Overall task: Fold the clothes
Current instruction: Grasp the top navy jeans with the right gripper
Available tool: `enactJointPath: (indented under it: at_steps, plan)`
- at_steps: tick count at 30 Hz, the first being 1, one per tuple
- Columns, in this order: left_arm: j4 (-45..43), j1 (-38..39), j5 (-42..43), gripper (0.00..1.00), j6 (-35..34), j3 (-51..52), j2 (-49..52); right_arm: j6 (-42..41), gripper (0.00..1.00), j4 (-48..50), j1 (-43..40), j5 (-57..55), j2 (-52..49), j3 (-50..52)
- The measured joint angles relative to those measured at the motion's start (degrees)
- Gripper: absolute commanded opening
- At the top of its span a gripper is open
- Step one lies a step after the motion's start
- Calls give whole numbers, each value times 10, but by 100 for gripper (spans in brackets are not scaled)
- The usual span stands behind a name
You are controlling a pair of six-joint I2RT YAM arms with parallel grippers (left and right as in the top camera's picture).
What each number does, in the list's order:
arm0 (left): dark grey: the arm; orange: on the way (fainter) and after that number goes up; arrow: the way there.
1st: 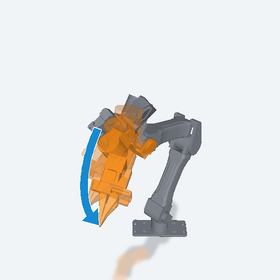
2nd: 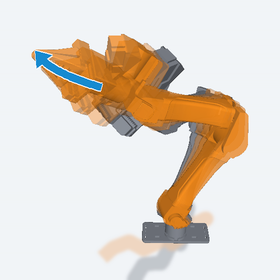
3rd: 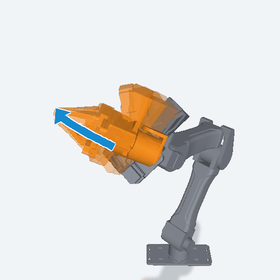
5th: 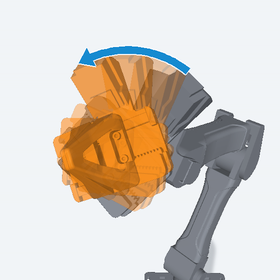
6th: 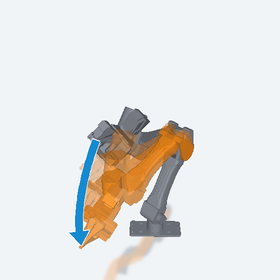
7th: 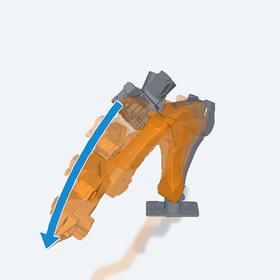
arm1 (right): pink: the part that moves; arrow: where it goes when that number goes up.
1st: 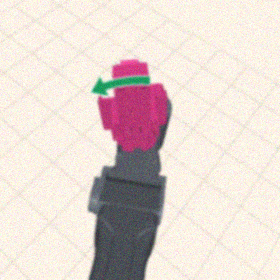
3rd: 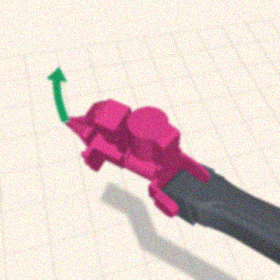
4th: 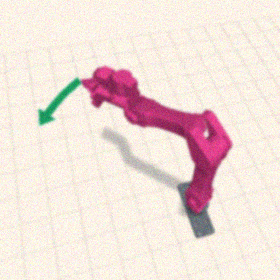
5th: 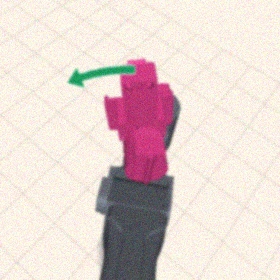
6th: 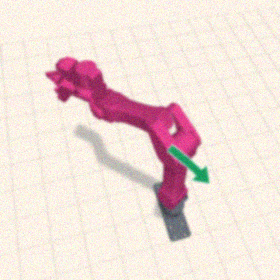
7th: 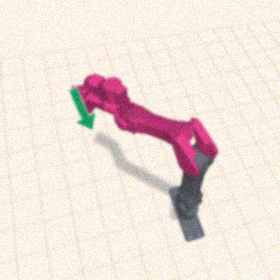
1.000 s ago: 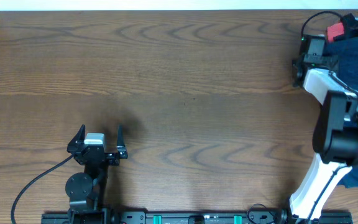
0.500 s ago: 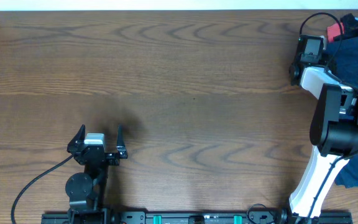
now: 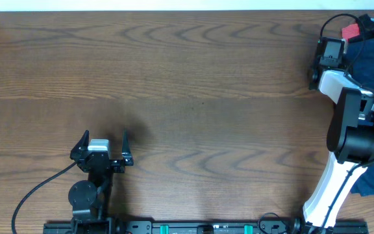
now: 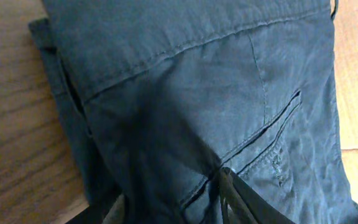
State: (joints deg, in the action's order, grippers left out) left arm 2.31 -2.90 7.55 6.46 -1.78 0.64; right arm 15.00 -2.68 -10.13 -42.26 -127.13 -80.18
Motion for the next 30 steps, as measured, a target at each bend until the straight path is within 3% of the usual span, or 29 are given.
enactJointPath:
  at_steps: [2, 6, 18, 30]
  plan:
    - [0, 0, 0, 98, 0, 0, 0, -7, 12, -5, -1, 3, 0, 0]
    - [0, 0, 0, 98, 0, 0, 0, -25, 1, -8, -4, 3, 0, -1]
    - [0, 0, 0, 98, 0, 0, 0, -77, 1, -14, -4, 9, 7, -1]
    - [0, 0, 0, 98, 0, 0, 0, -107, 1, -51, 47, 56, 117, -1]
